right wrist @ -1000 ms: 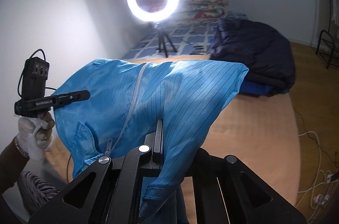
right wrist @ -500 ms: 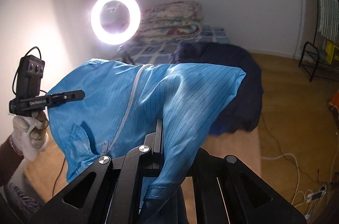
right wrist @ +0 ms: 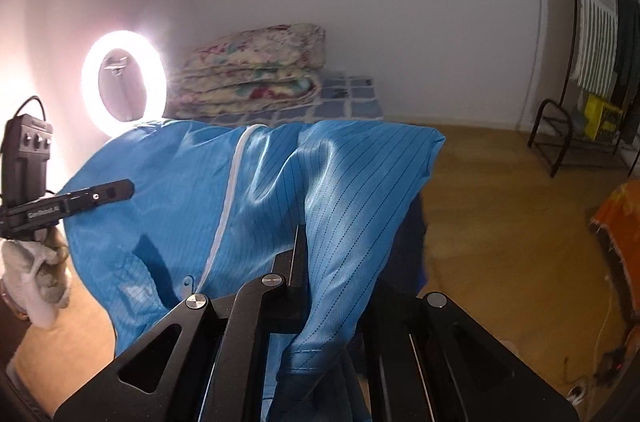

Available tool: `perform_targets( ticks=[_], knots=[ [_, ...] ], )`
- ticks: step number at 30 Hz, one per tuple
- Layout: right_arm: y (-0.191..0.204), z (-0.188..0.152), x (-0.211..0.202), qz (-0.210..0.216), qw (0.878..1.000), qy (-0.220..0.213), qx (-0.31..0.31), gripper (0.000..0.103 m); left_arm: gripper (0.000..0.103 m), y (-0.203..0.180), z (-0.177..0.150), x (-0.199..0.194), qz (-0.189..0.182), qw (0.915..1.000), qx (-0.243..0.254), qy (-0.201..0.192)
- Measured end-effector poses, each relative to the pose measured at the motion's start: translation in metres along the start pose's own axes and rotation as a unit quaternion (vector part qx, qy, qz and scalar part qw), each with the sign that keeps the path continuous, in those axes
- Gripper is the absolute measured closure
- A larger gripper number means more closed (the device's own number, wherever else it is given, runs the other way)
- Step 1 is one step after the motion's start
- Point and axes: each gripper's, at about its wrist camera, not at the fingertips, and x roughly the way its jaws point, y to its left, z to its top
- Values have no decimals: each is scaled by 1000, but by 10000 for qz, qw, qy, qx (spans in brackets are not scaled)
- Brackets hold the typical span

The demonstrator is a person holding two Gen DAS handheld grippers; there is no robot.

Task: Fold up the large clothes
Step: 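Carry the folded coat with both tools onto the dark clothes stack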

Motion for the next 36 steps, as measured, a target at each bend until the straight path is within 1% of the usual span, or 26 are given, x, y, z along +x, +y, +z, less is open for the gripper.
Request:
perform_targets(
  ticks=[2, 5, 10, 13, 18, 23, 25, 27, 28, 29, 30, 31, 32, 33, 34, 35, 36],
  knots=[
    [-8, 15, 14, -106, 9999, -34, -51, 99, 99, -1, 13, 16, 68, 10000, 62, -36],
    [-22, 32, 47, -262, 9996, -29, -48, 99, 99, 1, 32, 44, 216, 9996, 156, -53],
    [-47, 40, 88, -442, 9990, 41, 74, 99, 99, 7, 45, 91, 410, 9989, 195, 66],
    [-61, 35, 116, -514, 9984, 167, 182, 99, 99, 10, 42, 111, 533, 9981, 266, 153],
    [-72, 23, 142, -542, 9975, 394, 241, 99, 99, 19, 28, 130, 700, 9965, 360, 294],
    [-78, 16, 151, -580, 9965, 522, 307, 98, 99, 29, 20, 135, 789, 9958, 300, 362],
    [-77, 16, 154, -702, 9955, 562, 292, 96, 99, 30, 17, 137, 848, 9952, 311, 371],
    [-77, 18, 159, -837, 9940, 667, 239, 90, 97, 27, 14, 137, 943, 9942, 372, 360],
    [-75, 18, 161, -1001, 9920, 746, 194, 83, 96, 27, 13, 138, 997, 9936, 373, 365],
    [-74, 18, 162, -1112, 9906, 782, 165, 78, 92, 26, 11, 138, 1055, 9930, 360, 385],
    [-74, 18, 163, -1214, 9890, 830, 147, 76, 89, 26, 11, 138, 1099, 9925, 346, 401],
    [-74, 16, 163, -1368, 9866, 883, 126, 70, 86, 26, 10, 137, 1168, 9918, 313, 418],
    [-74, 17, 163, -1542, 9838, 913, 89, 61, 79, 27, 9, 137, 1205, 9913, 285, 442],
    [-74, 15, 163, -1793, 9793, 944, 28, 57, 75, 28, 8, 135, 1225, 9912, 252, 431],
    [-74, 15, 162, -2147, 9719, 967, -55, 48, 72, 29, 8, 133, 1227, 9913, 235, 420],
    [-74, 14, 160, -2343, 9672, 973, -93, 39, 65, 28, 7, 131, 1243, 9911, 230, 423],
    [-75, 14, 156, -2490, 9637, 952, -104, 37, 55, 28, 6, 128, 1264, 9908, 238, 413]
  ],
)
